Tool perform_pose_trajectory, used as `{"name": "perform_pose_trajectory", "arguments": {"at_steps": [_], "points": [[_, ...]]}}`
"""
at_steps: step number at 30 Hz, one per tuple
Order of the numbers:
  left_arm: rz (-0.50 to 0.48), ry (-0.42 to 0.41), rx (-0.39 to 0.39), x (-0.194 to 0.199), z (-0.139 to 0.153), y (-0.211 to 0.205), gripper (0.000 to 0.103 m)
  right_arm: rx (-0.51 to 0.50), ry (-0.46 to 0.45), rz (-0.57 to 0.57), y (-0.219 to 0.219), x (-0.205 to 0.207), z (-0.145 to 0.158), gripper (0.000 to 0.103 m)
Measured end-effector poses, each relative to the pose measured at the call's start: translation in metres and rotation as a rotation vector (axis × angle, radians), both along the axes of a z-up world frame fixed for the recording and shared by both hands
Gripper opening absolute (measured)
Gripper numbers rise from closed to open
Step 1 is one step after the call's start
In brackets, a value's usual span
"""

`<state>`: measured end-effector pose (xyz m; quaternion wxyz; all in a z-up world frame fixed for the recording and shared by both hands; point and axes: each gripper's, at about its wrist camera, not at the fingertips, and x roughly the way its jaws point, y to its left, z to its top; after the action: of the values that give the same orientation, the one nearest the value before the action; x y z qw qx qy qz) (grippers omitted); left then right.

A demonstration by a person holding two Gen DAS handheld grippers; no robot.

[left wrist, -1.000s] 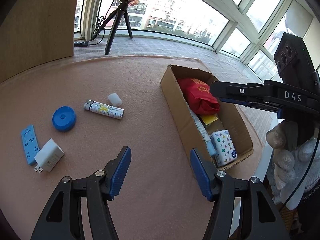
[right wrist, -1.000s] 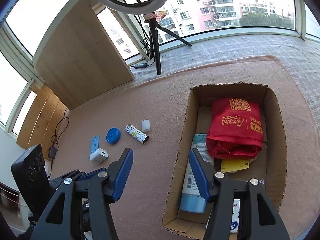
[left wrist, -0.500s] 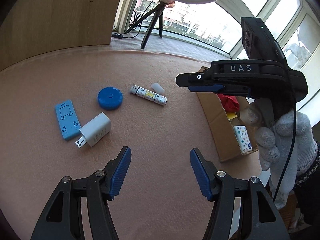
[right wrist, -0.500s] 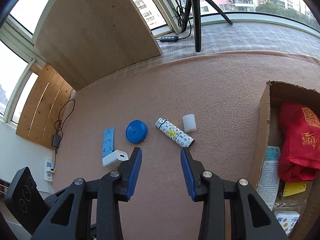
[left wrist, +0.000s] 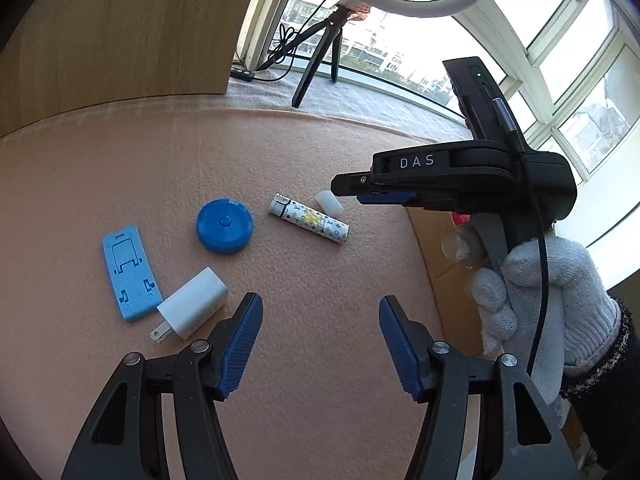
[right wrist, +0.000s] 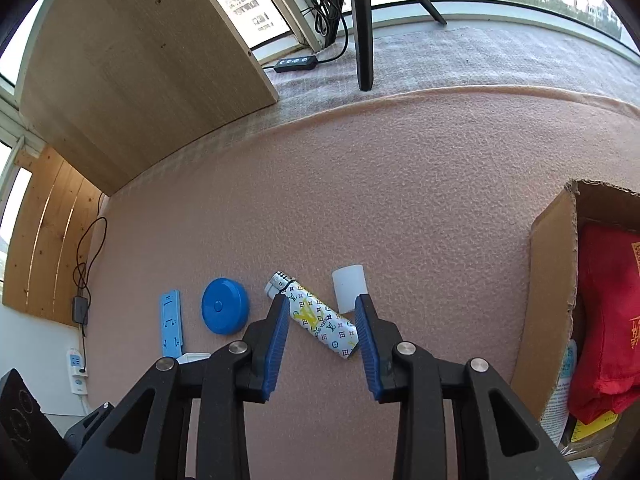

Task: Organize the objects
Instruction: 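Move the right tool to the small white cup on the floor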

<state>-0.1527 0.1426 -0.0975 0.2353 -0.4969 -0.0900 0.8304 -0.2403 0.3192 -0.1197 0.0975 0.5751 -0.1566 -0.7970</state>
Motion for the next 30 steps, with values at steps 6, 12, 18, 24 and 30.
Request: {"name": "perform_pose_trajectory", "arguments": {"at_steps": [6,12,18,24,30], "points": [[-0.018,-0.013,0.002,-0.012,-0.003,0.016,0.062,0.036,-0.032,0.018,0.000,-0.017,-0.015,0.031],[-0.020,-0.021,-0.001,-0.014,-0.005,0.014,0.062,0.083,-0.072,0.060,-0.008,-0.026,-0.031,0.031],[0.002,-0.027,-0.002,-0.026,-0.007,0.006,0.062,0.109,-0.072,0.067,-0.009,-0.023,-0.034,0.016],[0.027,-0.039,0.005,-0.052,-0.008,0.003,0.062,0.105,-0.075,0.053,-0.005,-0.009,-0.030,0.012],[0.016,-0.032,-0.038,-0.085,-0.012,0.011,0.062,0.092,-0.090,0.067,-0.006,0.012,-0.029,0.012]]}}
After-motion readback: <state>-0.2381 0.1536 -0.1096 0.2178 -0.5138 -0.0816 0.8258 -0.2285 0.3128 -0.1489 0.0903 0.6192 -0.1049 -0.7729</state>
